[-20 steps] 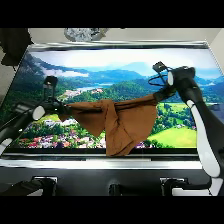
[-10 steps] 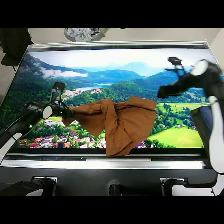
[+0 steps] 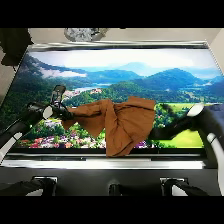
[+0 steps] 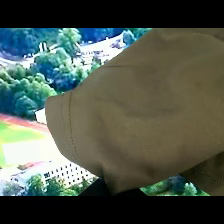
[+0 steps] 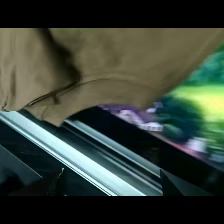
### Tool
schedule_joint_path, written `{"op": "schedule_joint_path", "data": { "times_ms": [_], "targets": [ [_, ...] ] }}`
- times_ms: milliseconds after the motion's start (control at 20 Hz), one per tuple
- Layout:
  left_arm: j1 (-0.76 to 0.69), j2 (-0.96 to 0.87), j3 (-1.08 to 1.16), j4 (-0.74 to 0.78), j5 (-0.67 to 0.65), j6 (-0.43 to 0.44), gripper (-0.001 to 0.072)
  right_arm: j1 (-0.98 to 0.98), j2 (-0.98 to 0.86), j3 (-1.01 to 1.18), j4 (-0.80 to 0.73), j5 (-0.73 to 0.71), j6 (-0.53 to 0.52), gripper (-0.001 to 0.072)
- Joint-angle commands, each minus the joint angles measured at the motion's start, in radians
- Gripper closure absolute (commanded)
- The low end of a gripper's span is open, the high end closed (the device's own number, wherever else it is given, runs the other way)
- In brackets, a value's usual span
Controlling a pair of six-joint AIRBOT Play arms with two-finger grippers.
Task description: Fold the shirts.
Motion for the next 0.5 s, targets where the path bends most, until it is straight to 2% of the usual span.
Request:
{"op": "schedule_joint_path", "data": {
  "times_ms": [0, 300, 400, 450],
  "targets": [
    [-0.001, -0.001, 0.000, -0.002, -0.005, 0.000, 0.0676, 0.167, 0.061, -0.279, 0.235, -0.257, 0.000, 0.0026],
    [-0.001, -0.001, 0.000, -0.002, -0.005, 0.000, 0.0676, 0.418, 0.018, -0.294, 0.556, -0.563, 0.000, 0.0026],
    [-0.001, -0.001, 0.000, -0.002, -0.005, 0.000, 0.0676, 0.476, -0.011, -0.294, 0.631, -0.620, -0.001, 0.0027],
    [-0.001, -0.001, 0.000, -0.002, -0.005, 0.000, 0.0676, 0.498, -0.023, -0.290, 0.650, -0.640, 0.000, 0.0052]
  ]
}}
